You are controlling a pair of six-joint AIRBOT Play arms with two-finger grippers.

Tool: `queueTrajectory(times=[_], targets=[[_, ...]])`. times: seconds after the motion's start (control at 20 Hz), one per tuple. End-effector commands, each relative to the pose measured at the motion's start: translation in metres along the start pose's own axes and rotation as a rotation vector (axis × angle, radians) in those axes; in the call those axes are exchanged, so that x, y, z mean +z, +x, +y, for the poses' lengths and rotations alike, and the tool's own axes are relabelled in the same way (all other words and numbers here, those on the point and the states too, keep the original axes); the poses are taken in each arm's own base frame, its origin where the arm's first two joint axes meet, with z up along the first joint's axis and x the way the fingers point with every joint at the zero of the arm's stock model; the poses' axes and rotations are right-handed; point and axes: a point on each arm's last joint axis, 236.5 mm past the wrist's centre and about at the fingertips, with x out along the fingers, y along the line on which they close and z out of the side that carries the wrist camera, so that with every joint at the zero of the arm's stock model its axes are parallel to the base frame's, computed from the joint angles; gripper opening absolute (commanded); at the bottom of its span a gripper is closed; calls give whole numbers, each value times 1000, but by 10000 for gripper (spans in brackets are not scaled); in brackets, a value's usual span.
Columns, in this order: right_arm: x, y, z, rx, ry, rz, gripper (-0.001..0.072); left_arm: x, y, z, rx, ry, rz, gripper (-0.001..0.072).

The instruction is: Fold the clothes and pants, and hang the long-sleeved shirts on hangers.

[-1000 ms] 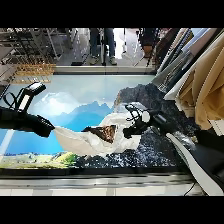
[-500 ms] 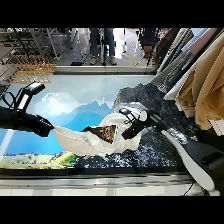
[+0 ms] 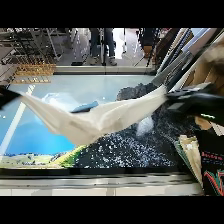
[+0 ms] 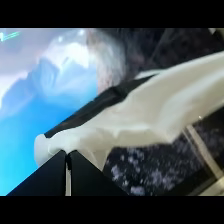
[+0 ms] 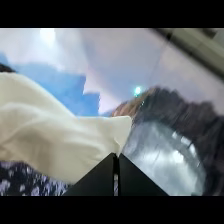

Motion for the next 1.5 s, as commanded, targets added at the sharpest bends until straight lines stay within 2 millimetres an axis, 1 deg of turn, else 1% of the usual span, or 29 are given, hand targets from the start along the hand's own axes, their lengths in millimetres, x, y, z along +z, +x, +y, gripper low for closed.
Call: queueTrajectory(times=[0.0,0.05,0.1,0.15,0.2,0.25,0.3,0.35,0.4,0.45,0.5,0.6,0.65,0.7,0.75,0.8,0.85,0.9,0.95,1.0,1.05,1.1,1.15,1.2,1.25,1.3,1.35,1.4,1.45], targets=[[79,-163,-8,-153,-14,-456,11,86,-80,-51,-109,77,-365,5],[95,-199,-9,-184,-23,-561,11,112,-107,-63,-126,97,-494,5],[106,-224,-11,-209,-31,-629,11,136,-137,-73,-131,113,-627,5],[113,-238,-12,-227,-37,-665,11,153,-161,-75,-120,117,-733,5],[119,-244,-17,-250,-43,-683,11,165,-180,-68,-84,107,-812,5],[123,-242,-25,-283,-52,-686,11,169,-190,-50,-23,87,-848,5],[125,-231,-35,-317,-60,-666,11,168,-191,-30,24,66,-847,5],[123,-214,-47,-349,-56,-617,11,165,-185,-12,44,41,-824,5],[117,-185,-60,-377,-51,-535,11,160,-171,8,44,11,-782,5],[105,-151,-73,-396,-43,-431,11,152,-148,26,25,-18,-715,5],[87,-110,-86,-409,-23,-299,11,141,-111,45,-3,-52,-620,5],[44,-14,-99,-387,-10,-50,11,106,-9,83,-50,-141,-394,4],[15,39,-106,-368,4,68,11,77,51,103,-43,-177,-259,5],[-18,91,-113,-343,31,168,11,49,102,122,-32,-202,-145,5],[-50,135,-124,-337,67,237,11,21,153,139,-27,-227,-49,5],[-84,181,-137,-332,97,290,11,0,194,155,-24,-255,2,5],[-114,219,-150,-333,133,320,11,-17,233,175,-13,-299,15,5],[-144,257,-163,-329,159,335,11,-29,263,195,8,-342,3,5],[-167,288,-171,-324,189,330,11,-40,287,217,37,-390,-16,5],[-187,316,-177,-316,222,322,12,-49,304,236,66,-437,-29,4],[-202,336,-182,-312,254,317,14,-55,316,247,80,-457,-33,4],[-212,352,-185,-308,279,317,27,-59,321,256,88,-462,-35,48],[-218,359,-190,-312,307,322,170,-60,321,261,92,-465,-35,314],[-223,357,-195,-321,352,338,338,-62,315,262,87,-469,-25,549],[-231,349,-201,-331,397,378,431,-68,306,260,72,-469,9,561],[-246,334,-206,-342,463,448,477,-82,293,261,74,-474,75,560],[-267,315,-206,-340,540,538,483,-110,275,270,126,-522,191,550],[-292,295,-200,-309,632,644,510,-148,252,282,213,-582,336,513],[-313,278,-188,-252,707,726,520,-193,222,293,308,-640,515,477]])
